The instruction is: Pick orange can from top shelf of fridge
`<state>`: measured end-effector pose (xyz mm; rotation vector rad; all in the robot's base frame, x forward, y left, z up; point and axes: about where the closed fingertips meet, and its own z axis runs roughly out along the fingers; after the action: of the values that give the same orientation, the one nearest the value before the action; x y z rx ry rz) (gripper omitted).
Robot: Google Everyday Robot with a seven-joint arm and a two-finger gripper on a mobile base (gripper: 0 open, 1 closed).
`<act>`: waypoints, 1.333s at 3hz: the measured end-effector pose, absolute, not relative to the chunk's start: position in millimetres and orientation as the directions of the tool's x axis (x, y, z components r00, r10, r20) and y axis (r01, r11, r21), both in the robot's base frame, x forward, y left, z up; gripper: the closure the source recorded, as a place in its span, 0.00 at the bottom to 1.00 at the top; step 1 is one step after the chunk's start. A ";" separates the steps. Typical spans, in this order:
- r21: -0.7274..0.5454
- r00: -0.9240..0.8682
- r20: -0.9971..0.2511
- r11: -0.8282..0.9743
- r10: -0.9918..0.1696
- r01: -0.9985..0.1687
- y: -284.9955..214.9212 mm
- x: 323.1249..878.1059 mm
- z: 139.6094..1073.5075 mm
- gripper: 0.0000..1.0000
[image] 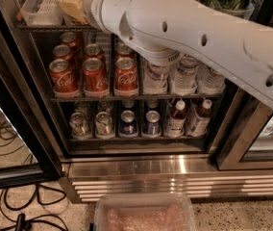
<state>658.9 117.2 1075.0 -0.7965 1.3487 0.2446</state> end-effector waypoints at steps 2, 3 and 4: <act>-0.384 0.335 -0.915 0.735 -0.223 -0.559 116.9 623.0 1146.0 1.00; -0.389 0.365 -0.907 0.741 -0.207 -0.547 112.5 607.7 1167.5 1.00; -0.382 0.320 -0.920 0.708 -0.228 -0.594 100.2 590.5 1150.5 1.00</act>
Offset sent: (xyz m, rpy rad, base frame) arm -0.0678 -0.0174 0.1013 0.1053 -0.1803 0.0157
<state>590.5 100.2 1150.5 -0.7952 1.2553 0.2770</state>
